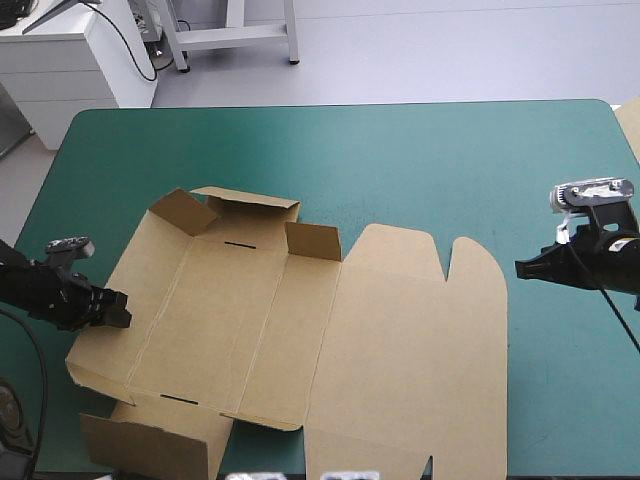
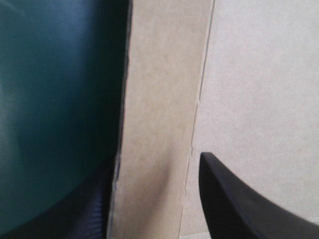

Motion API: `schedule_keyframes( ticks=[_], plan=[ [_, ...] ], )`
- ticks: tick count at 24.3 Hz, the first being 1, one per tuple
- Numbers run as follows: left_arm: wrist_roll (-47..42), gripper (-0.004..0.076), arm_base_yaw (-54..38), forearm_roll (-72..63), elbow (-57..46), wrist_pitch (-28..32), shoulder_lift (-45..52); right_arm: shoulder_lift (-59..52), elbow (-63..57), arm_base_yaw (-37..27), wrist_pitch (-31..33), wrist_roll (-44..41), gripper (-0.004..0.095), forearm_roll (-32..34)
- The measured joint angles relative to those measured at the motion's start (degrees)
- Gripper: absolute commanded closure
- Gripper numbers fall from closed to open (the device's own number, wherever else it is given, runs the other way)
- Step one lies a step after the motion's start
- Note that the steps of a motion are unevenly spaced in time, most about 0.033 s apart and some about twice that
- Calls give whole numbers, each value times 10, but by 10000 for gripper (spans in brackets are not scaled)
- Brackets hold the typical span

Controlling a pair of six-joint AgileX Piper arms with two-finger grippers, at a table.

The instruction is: Fold the box

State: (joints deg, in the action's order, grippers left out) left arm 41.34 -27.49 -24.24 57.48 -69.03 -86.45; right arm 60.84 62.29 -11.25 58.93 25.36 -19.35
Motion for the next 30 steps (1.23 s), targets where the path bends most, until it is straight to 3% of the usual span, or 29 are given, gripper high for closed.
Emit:
schedule_keyframes(
  ticks=[16, 18, 25, 30],
  plan=[
    [-37, 381, 66, 84, 0, 0, 0, 0, 0, 0, -2, 0, 929, 0],
    [-37, 418, 66, 82, 0, 0, 0, 0, 0, 0, -2, 0, 929, 0],
    [-37, 729, 66, 69, -1, -1, 0, 0, 0, 0, -2, 0, 929, 0],
    [-35, 729, 67, 53, -1, -13, 0, 0, 0, 0, -2, 0, 929, 0]
  ],
)
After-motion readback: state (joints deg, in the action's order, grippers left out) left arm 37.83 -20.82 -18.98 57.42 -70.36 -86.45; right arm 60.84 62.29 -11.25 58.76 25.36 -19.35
